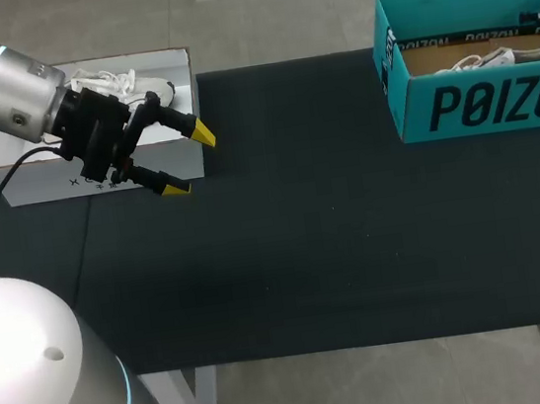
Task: Take the shoe out of the shoebox, open the shoe tongue, remove and reinsert the insole, then place the shoe into the shoebox
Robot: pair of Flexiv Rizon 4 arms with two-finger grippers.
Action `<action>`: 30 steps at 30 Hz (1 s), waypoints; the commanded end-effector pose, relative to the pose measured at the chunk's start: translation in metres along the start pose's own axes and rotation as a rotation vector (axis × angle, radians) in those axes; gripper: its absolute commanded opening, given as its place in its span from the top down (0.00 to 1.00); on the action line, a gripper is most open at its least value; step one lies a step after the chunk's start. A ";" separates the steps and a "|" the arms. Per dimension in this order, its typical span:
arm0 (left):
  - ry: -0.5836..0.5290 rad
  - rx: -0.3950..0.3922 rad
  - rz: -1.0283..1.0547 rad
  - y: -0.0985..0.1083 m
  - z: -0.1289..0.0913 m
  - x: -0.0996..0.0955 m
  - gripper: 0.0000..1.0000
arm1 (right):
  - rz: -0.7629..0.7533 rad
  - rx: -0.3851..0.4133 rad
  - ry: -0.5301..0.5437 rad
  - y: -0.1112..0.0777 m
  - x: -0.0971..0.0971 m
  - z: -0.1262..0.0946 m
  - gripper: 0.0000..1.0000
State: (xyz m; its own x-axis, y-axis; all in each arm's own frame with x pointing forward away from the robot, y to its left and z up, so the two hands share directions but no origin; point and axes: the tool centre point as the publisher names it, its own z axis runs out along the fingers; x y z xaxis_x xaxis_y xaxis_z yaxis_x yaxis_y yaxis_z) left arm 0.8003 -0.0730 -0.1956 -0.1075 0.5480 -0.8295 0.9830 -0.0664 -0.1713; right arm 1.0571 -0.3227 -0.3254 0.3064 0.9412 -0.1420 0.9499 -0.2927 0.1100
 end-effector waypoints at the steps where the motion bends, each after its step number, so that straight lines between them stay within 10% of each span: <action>1: 0.003 -0.001 0.000 0.000 0.000 0.000 0.00 | -0.002 0.006 0.004 0.002 0.002 0.012 1.00; 18: 0.003 -0.001 0.000 0.000 0.000 0.000 0.00 | 0.013 0.027 -0.001 -0.005 0.006 0.030 1.00; 24: 0.003 -0.001 0.000 0.000 0.000 0.000 0.00 | 0.019 -0.001 0.019 -0.007 0.007 0.004 0.06; 30: 0.003 -0.001 0.000 0.000 0.000 0.000 0.00 | -0.008 -0.054 0.058 -0.013 0.018 -0.036 0.00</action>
State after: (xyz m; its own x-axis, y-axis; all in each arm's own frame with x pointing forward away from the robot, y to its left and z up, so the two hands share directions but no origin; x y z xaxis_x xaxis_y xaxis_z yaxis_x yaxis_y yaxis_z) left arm 0.8003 -0.0729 -0.1956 -0.1075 0.5480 -0.8295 0.9830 -0.0664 -0.1713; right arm 1.0651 -0.3031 -0.3155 0.2978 0.9505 -0.0889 0.9498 -0.2857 0.1276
